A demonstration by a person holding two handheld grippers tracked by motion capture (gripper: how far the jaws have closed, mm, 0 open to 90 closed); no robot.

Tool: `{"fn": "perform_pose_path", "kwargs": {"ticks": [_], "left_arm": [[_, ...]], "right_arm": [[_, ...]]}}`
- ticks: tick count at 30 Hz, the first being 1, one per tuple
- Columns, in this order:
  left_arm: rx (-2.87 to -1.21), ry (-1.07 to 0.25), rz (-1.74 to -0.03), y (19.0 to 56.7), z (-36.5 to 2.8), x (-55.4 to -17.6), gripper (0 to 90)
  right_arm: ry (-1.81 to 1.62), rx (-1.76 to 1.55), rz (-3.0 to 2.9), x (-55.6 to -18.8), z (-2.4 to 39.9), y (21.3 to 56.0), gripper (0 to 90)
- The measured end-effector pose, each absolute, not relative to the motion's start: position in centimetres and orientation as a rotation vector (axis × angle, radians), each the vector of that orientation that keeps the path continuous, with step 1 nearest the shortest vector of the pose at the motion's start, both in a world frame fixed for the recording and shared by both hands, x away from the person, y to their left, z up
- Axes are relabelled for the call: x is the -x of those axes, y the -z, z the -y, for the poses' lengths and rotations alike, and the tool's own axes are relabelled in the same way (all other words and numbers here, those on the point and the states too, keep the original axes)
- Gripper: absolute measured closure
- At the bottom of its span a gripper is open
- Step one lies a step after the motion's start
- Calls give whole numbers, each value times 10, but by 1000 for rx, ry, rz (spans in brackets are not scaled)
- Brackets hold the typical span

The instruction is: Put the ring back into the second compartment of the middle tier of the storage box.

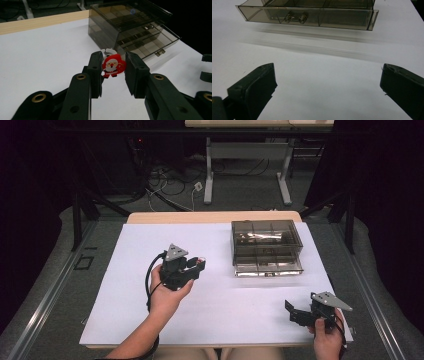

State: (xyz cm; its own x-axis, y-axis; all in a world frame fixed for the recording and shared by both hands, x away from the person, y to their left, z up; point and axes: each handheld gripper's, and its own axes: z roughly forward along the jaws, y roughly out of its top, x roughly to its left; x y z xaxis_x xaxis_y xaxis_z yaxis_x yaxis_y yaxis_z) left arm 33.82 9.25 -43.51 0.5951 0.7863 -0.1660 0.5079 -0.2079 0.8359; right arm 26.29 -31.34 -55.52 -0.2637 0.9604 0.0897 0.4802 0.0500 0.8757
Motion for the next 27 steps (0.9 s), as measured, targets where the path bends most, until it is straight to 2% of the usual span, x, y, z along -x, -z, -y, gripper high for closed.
{"fn": "perform_pose_path", "kwargs": {"ticks": [27], "left_arm": [[-1896, -331, -998, 425, -33, -362, 678]], "right_arm": [[-1156, -1444, -1795, -262, 316, 553, 1]]}}
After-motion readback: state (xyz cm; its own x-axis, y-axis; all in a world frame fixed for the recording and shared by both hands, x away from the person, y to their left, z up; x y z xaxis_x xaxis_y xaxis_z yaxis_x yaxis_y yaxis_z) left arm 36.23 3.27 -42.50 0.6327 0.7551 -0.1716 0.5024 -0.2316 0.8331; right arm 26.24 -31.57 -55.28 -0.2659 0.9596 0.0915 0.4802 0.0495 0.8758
